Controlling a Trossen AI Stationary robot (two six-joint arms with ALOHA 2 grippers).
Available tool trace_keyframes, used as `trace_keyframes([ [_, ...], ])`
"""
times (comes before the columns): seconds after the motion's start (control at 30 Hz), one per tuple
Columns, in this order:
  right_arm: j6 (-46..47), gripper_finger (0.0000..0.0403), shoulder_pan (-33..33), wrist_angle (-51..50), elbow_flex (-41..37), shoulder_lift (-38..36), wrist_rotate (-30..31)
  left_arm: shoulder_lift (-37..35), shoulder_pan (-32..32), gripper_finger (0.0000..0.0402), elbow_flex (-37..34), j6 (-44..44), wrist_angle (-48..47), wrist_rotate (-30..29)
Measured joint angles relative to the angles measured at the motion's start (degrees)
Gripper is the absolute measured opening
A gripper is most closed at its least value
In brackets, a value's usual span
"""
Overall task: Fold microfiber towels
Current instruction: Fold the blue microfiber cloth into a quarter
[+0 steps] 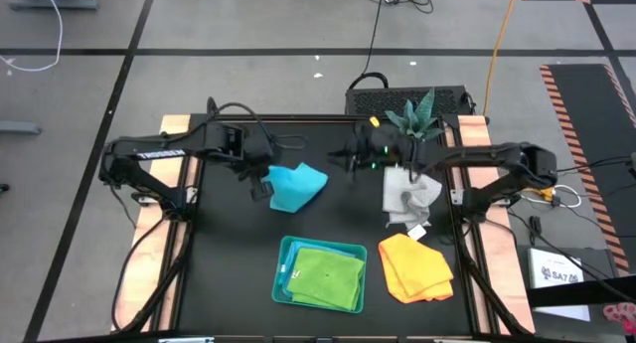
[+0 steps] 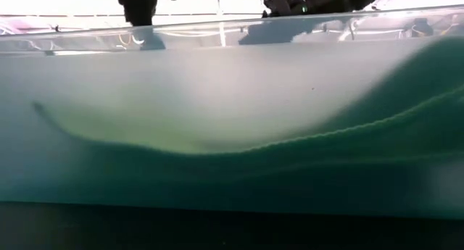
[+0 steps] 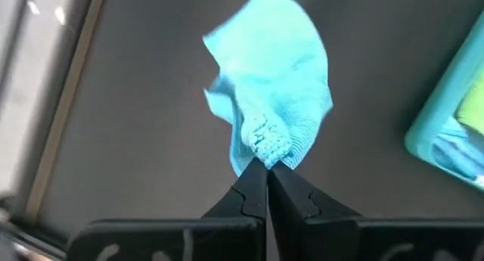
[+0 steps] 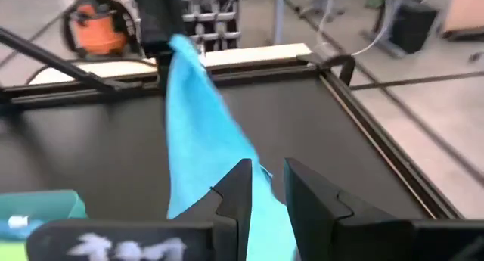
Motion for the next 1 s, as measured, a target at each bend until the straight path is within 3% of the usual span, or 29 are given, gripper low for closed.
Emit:
trace_keyframes([
  [0.17,-2.6,0.0068,-11.2,-1.6,0.0,1.5,-18.0,0.0,-0.6,0.0003,-3.7,-8.9,0.2,2.3],
  [0.3,-6.7,0.0068,-15.7,-2.3,0.0,4.6,-27.6,0.0,-1.8,0.0008,-5.5,-16.0,0.3,2.3],
  [0.4,-7.1,0.0066,-15.9,-2.5,0.9,8.8,-31.2,0.0,-2.8,0.0004,-6.1,-19.8,0.8,3.2],
  [0.73,-11.2,0.0042,-9.8,-5.0,11.1,21.5,-34.7,0.0,-4.6,0.0003,-6.5,-23.6,5.4,3.4],
  [0.87,-15.5,0.0039,-8.5,-16.3,21.1,27.8,-34.6,0.0,-4.7,0.0008,-6.5,-24.1,5.3,3.4],
  [1.0,-20.3,0.0040,-7.7,-32.6,33.0,34.2,-27.1,0.0,-4.7,0.0003,-6.5,-24.1,5.4,3.4],
])
